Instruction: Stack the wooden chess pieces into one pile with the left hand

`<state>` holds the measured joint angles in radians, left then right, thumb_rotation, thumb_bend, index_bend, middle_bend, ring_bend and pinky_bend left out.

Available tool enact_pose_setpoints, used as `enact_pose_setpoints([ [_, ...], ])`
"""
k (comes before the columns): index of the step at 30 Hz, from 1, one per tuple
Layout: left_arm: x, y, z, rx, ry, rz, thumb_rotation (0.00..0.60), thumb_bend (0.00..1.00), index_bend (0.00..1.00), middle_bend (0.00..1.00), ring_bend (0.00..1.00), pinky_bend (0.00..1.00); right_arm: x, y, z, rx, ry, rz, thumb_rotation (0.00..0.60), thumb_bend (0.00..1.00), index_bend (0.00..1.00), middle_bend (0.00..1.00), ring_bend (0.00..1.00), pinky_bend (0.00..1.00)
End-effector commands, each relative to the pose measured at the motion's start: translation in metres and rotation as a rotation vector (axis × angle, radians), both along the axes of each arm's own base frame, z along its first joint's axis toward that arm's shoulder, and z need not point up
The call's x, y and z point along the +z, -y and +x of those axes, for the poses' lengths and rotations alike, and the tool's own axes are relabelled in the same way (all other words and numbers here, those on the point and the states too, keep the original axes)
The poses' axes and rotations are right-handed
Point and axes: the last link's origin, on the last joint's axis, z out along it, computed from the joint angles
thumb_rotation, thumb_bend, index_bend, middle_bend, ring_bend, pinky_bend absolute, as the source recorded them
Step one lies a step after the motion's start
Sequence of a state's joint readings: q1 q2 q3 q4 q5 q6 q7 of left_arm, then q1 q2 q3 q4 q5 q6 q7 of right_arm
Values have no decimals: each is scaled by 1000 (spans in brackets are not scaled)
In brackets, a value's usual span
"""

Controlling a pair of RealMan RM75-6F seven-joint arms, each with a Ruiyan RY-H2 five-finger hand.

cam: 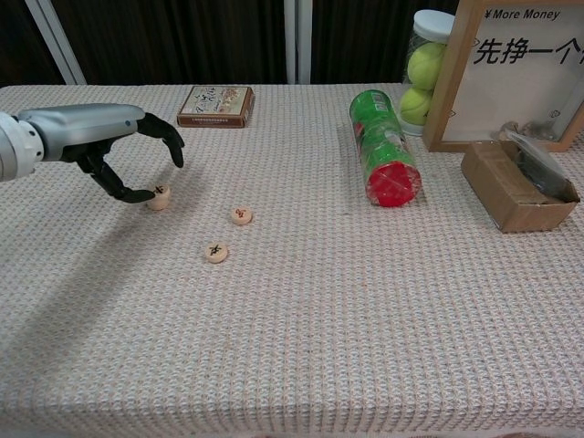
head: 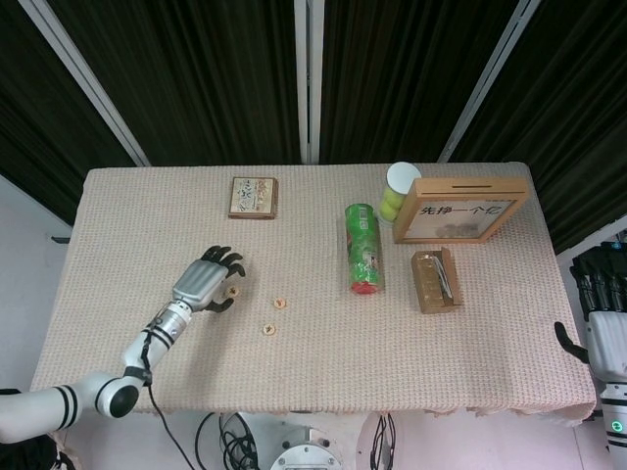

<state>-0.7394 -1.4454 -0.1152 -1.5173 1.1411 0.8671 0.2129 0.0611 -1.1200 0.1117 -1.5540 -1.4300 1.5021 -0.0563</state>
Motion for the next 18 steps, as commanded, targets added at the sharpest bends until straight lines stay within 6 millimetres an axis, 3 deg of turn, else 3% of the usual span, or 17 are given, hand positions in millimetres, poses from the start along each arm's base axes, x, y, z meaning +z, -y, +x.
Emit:
enact_pose_setpoints([
  [1,11,22,9,-70,16,28,600,302,289,105,0,43,1,1,0,0,3,-3,600,270,0,0,0,0],
  [9,1,71,11,-171,29,-2,600,299,330,105,0,44,1,1,-1,-7,6,-4,600,273,0,0,0,0],
  [18,-26,75,5,-313,-80,-6,600,299,356,95,0,40,2,-1,-2,-8,6,-6,600,272,0,0,0,0],
])
